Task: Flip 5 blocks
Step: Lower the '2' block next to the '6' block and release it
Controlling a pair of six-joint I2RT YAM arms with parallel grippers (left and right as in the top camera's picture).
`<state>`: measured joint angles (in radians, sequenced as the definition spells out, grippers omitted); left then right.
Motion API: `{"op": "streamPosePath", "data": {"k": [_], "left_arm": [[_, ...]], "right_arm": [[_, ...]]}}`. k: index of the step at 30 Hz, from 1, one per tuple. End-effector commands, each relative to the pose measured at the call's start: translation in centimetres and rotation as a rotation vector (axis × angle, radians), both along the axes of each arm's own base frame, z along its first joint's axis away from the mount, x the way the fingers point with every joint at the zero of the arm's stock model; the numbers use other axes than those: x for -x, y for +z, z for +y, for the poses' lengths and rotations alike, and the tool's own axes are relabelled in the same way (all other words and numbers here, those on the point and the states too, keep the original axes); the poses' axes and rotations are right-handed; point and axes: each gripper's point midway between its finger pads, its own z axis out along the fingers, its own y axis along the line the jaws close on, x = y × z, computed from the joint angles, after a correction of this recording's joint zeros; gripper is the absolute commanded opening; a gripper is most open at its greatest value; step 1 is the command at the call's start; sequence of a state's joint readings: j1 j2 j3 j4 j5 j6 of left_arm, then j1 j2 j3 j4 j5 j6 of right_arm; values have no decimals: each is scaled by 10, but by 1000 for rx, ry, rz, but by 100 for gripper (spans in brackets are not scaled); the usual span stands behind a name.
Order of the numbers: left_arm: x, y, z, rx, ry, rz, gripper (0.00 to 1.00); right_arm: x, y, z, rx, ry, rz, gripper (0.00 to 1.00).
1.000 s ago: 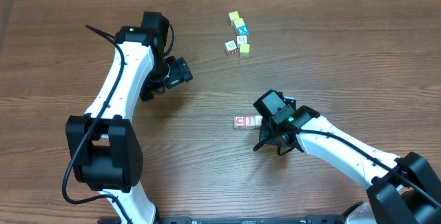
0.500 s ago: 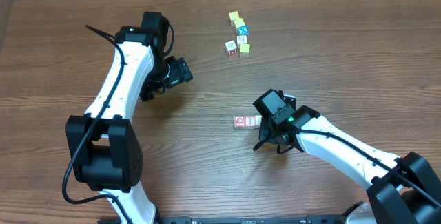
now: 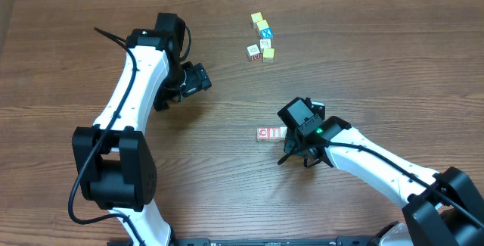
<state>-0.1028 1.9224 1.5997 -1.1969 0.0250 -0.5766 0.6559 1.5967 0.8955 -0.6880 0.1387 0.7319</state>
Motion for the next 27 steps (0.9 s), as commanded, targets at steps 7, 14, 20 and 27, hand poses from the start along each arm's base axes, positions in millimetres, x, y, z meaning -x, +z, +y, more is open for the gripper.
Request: {"op": "streamPosePath", "data": {"k": [7, 14, 20, 27], "left_arm": [[-2, 6, 2, -5, -11, -21, 100], [-2, 6, 2, -5, -10, -21, 100], [-2, 6, 2, -5, -11, -21, 100], [-2, 6, 2, -5, -10, -21, 100]], "right_arm": [[9, 0, -1, 2, 17, 30, 6], [5, -1, 2, -1, 41, 12, 5], [3, -2, 2, 1, 41, 9, 5], [1, -6, 1, 14, 38, 7, 5]]}}
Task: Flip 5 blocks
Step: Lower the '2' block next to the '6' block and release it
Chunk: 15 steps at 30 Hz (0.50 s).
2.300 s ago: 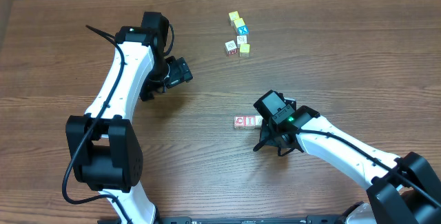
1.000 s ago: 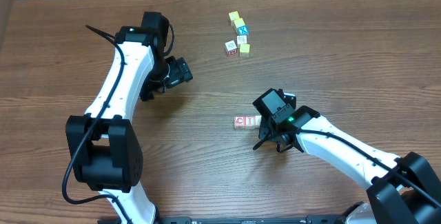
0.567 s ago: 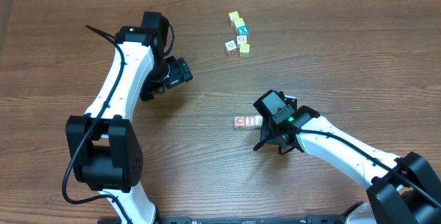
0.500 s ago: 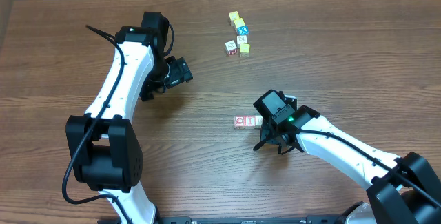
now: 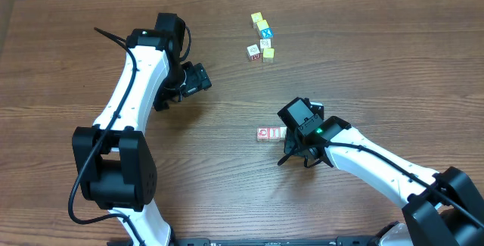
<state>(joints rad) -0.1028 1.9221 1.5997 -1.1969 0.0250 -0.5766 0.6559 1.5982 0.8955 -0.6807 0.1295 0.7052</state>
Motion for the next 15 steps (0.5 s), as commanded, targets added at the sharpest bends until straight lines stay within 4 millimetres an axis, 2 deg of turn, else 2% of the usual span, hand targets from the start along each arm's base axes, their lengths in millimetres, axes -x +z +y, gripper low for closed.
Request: {"op": "streamPosePath", "data": {"k": [1, 15], "left_arm": [[-2, 6, 2, -6, -10, -21, 100], [-2, 6, 2, -6, -11, -21, 100]], "right_arm": [[2, -6, -1, 19, 10, 8, 5], [-5, -4, 4, 12, 60, -23, 6]]}}
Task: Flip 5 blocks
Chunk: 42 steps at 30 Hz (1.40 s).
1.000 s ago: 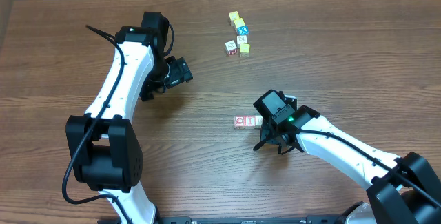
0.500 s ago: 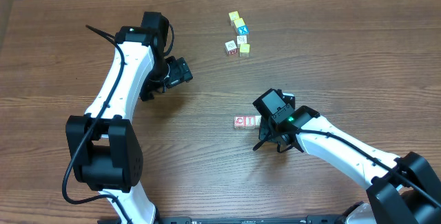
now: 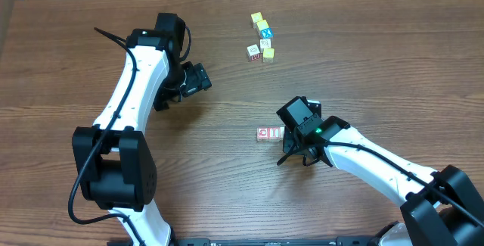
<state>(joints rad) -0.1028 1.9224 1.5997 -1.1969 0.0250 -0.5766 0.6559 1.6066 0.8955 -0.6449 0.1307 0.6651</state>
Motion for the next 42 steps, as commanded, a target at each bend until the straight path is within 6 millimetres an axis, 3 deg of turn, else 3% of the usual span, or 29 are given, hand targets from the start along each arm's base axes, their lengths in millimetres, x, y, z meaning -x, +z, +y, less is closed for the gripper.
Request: {"op": "streamPosePath", "data": {"k": [1, 30, 33, 38, 40, 42], "left_arm": [[-2, 6, 2, -5, -10, -21, 100], [-2, 6, 2, -5, -10, -21, 100], [-2, 6, 1, -5, -10, -21, 100], [-2, 6, 2, -5, -11, -21, 100], [-2, 6, 2, -5, -10, -21, 100], [-2, 6, 2, -5, -11, -21, 100]], "right_arm": [[1, -4, -1, 17, 22, 1, 6], [-3, -1, -3, 32, 15, -20, 6], [-8, 13, 4, 8, 18, -30, 6], [-23, 60, 17, -47, 18, -82, 6], [-32, 73, 14, -58, -19, -89, 6], [-38, 73, 0, -56, -79, -81, 6]]}}
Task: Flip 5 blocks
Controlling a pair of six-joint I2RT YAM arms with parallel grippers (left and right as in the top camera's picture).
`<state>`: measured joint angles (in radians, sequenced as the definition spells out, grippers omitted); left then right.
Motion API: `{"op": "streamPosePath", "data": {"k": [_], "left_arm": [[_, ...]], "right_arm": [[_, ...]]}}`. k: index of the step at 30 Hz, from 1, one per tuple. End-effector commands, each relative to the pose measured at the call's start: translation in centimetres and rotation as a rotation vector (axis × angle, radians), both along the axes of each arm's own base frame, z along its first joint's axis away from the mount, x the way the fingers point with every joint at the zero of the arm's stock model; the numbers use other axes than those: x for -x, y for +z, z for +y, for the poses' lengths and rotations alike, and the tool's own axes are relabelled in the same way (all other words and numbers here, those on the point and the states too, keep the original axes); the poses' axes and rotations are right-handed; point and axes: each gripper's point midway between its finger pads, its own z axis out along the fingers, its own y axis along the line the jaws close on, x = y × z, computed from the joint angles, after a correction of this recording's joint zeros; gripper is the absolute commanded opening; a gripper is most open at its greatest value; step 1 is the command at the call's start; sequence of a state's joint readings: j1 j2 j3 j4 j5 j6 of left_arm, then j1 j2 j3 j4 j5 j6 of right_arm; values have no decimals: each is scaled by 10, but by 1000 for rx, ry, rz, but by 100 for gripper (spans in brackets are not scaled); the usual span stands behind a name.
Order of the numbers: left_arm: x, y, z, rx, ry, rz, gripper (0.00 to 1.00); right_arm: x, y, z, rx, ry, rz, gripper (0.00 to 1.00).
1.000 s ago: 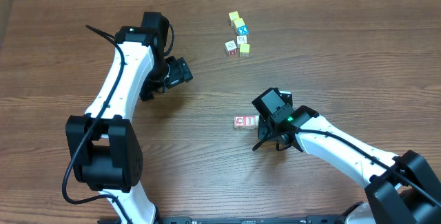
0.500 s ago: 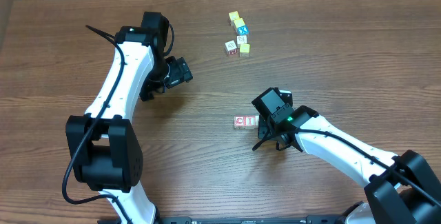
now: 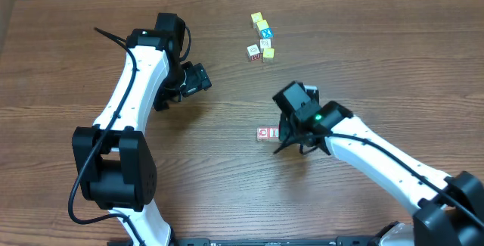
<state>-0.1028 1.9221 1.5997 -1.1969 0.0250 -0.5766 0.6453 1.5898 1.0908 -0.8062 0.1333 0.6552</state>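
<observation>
Two small blocks lie side by side at the table's middle. The red-faced one [image 3: 262, 133] shows fully. Its white neighbour [image 3: 276, 132] on the right is mostly covered by my right gripper [image 3: 284, 134], which hangs right over it. The wrist hides the right fingers, so I cannot tell how they stand. Several more blocks sit in a cluster at the back: yellow [image 3: 257, 18], blue [image 3: 264, 32], white [image 3: 265, 43], yellow [image 3: 268, 52] and red-and-white [image 3: 253, 51]. My left gripper [image 3: 198, 80] hovers far to the left of all blocks, and its fingers are too small to read.
The left arm [image 3: 140, 79] stretches from the front left up to the back. The right arm [image 3: 378, 163] crosses the front right. The wooden table [image 3: 227, 193] spreads under everything, with a cardboard wall along its back edge.
My right gripper has moved up and a little left and now covers the white block beside the red one. The left arm and the back cluster have not changed.
At the first two moments my right gripper stood just right of and below the pair of blocks at mid-table, both showing. Then it was a touch further left. Now it is over the right block of the pair. The left arm stayed still throughout.
</observation>
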Motion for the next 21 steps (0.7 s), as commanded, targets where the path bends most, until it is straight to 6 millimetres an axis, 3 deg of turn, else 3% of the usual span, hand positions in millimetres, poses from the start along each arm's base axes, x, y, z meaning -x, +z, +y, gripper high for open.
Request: {"op": "streamPosePath", "data": {"k": [1, 8, 21], "left_arm": [[-2, 6, 2, -6, -10, -21, 100], [-2, 6, 2, -6, -10, -21, 100], [-2, 6, 2, -6, -10, -21, 100]], "right_arm": [[-17, 17, -19, -29, -98, -28, 6], [-16, -5, -47, -29, -226, 55, 5], [1, -51, -51, -10, -356, 184, 5]]}}
